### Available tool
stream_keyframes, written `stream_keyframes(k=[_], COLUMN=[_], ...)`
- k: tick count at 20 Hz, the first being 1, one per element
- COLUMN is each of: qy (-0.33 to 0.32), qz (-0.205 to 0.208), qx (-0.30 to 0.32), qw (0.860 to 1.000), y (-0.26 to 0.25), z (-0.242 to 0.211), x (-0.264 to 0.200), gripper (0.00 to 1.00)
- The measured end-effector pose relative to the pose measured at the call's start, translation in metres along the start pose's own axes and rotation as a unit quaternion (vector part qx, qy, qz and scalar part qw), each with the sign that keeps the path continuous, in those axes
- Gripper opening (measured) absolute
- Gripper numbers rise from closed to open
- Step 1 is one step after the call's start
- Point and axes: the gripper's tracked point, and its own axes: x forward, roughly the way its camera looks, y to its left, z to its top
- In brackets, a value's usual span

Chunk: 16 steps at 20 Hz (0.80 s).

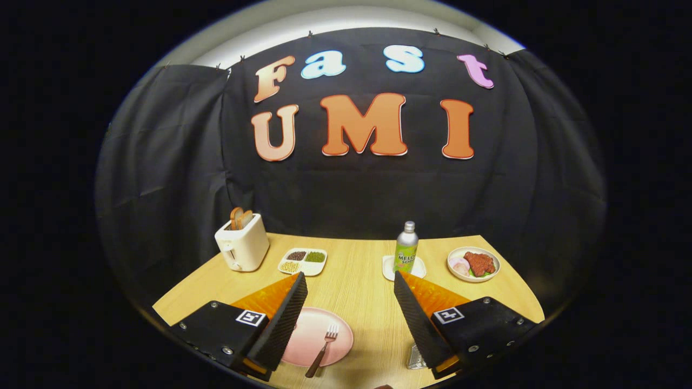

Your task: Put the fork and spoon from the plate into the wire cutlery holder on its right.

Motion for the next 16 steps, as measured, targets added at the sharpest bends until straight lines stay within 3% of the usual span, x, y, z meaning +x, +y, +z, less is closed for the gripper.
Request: stream_keyframes(k=[7,16], qy=[0.117,0.274], qz=[0.013,0.025], qx=[-0.008,-0.029], qw=[0.993,0.961], y=[0.027,0.047], z=[-0.065,-0.157], x=[0.026,0.036], gripper=[0.97,0.85])
